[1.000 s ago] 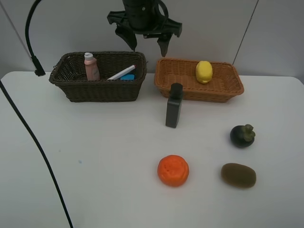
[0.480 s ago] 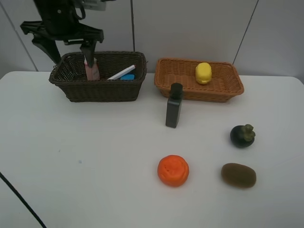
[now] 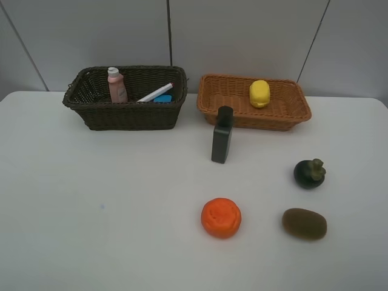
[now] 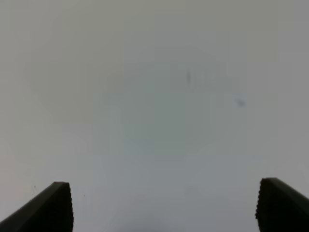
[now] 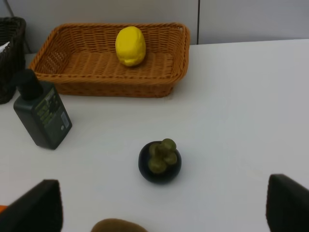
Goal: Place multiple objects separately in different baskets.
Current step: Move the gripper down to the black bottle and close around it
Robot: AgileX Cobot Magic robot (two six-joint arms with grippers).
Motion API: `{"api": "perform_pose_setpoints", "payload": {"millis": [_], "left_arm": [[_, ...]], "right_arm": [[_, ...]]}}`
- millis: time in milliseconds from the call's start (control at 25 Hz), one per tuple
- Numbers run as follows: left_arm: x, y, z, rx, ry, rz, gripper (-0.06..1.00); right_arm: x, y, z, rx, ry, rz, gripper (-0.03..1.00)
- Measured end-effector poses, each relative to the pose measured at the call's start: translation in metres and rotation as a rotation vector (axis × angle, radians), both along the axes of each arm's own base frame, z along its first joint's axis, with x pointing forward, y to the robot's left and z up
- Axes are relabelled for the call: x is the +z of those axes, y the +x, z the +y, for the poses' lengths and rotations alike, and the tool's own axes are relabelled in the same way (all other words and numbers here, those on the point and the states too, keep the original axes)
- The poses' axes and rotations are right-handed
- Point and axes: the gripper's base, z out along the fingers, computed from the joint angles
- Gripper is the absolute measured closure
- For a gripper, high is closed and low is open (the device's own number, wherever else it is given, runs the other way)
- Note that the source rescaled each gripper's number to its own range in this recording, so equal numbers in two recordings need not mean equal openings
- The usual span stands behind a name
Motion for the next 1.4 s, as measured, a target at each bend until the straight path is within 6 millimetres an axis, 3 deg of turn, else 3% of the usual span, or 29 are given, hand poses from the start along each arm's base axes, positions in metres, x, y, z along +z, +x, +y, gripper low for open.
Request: {"api": "perform_pose_setpoints", "payload": {"millis": [240,440,600,720,1040,1400], "left_arm": [[-0.012,-0.093,0.026,-0.003,-0.067,-0.247,-0.06],[-0.027,-0.141,0.039,-0.075,-0.069,-0.451,-0.06],[-0.038,-0.164,0.045,-0.102,-0.073,-0.574,-0.06],[-0.047,-0.165,0.045,-0.112,-0.069,-0.576,-0.06],[-0.05,-0.156,0.035,-0.236,-0.079,-0.65,-0.06],[-0.049,-0.156,0.034,-0.256,-0.08,-0.66,-0.06]], "right_arm": [[0.0,0.0,0.0,0.0,0.0,0.0,-0.03],[0.0,0.0,0.0,0.0,0.0,0.0,-0.03],[0.0,0.0,0.0,0.0,0.0,0.0,-0.03],[0.0,0.0,0.0,0.0,0.0,0.0,-0.03],[0.0,0.0,0.0,0.001,0.001,0.0,-0.03],[0.0,0.0,0.0,0.001,0.001,0.0,-0.03]]}}
